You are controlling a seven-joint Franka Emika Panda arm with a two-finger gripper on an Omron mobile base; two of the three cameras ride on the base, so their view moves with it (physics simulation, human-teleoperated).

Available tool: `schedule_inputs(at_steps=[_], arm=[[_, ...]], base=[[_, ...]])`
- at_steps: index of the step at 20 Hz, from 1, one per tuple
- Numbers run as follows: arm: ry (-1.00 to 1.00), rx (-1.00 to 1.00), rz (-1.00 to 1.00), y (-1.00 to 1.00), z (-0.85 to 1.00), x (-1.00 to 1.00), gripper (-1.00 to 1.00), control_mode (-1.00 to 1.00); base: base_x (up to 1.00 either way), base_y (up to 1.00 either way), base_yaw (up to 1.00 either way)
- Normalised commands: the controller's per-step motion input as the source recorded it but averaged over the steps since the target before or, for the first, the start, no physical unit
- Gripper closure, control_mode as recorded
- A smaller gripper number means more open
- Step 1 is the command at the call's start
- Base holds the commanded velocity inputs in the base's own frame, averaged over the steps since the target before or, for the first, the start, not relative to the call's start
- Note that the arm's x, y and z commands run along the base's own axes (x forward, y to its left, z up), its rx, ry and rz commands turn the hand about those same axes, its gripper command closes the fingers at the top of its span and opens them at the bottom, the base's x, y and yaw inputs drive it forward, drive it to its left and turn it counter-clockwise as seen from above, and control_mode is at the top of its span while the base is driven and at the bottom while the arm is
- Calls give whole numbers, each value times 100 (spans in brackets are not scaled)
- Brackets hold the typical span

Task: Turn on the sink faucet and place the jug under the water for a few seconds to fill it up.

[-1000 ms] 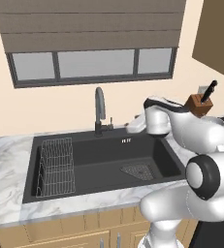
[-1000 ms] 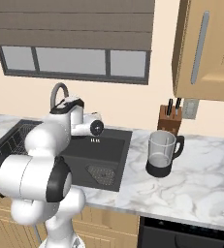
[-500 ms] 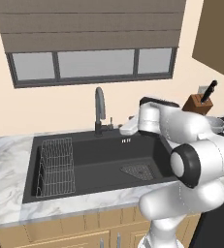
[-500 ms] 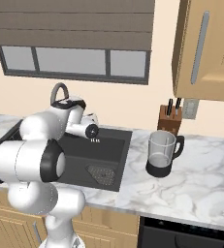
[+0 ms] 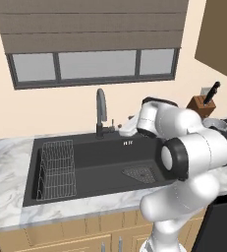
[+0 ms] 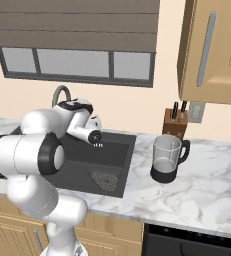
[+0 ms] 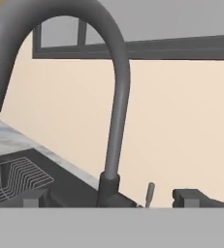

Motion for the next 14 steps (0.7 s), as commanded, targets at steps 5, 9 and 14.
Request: schedule_inputs(at_steps=[5, 9, 14], arm=[[-4, 0, -1, 0, 0, 29, -100, -100], [-1, 0, 0, 3, -6, 28, -100, -100], [0, 0, 0, 15, -12, 31, -100, -100]], base=[[0, 0, 0], [0, 0, 0], [0, 0, 0]])
